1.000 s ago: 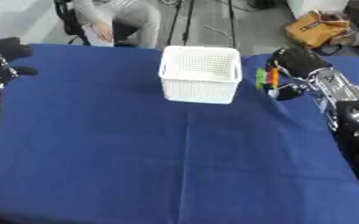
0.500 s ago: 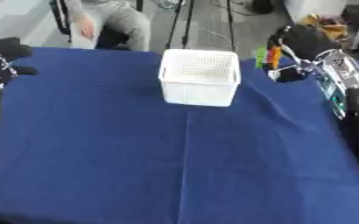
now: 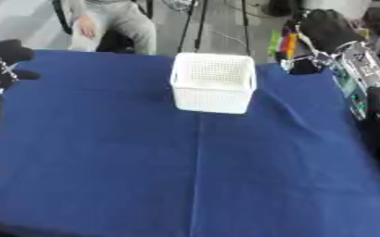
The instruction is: Pick up objects on the table and place them in the box.
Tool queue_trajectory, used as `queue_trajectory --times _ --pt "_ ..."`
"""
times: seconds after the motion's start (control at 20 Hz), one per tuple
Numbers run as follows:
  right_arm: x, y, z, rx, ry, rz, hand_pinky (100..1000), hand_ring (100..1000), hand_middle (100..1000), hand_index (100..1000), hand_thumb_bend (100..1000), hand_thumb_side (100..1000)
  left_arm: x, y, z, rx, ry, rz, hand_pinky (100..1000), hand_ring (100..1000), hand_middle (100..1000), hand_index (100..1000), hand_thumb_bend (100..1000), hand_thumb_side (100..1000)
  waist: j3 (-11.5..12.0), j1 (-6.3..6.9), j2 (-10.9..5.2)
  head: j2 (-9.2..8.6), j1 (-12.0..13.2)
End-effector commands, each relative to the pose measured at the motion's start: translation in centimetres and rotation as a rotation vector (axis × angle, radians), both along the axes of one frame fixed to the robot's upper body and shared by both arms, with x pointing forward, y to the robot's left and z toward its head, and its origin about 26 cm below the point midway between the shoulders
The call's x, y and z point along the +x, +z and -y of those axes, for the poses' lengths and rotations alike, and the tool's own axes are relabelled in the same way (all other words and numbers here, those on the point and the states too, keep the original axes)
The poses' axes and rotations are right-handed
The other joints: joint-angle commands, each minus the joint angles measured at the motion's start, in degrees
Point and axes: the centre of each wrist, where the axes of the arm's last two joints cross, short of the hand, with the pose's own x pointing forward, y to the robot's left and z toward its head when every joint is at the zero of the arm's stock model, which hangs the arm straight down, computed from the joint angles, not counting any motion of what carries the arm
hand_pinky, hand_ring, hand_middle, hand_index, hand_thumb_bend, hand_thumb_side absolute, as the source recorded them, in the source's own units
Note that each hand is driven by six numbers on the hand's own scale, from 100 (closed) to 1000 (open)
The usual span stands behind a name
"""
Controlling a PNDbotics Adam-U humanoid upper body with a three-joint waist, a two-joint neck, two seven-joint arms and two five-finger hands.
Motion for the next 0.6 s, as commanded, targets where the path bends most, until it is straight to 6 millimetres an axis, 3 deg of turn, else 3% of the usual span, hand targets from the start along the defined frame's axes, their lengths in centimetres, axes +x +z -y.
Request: queue_trajectory --times 0.05,0.6 --pt "0.2 1.1 -0.4 0.069 0.022 0.019 600 647 379 531 389 302 -0.1 1.0 -0.1 0.009 -0.005 0.029 678 821 703 823 287 1000 0.2 0.16 -1.31 0.19 -0.3" --pt "0.9 -0.9 -3.6 0.275 0.069 -0.041 578 635 356 516 409 297 0.0 0.9 0.2 0.009 -0.019 0.026 677 822 702 824 283 1000 1.3 0.05 -1.0 0.29 -1.2"
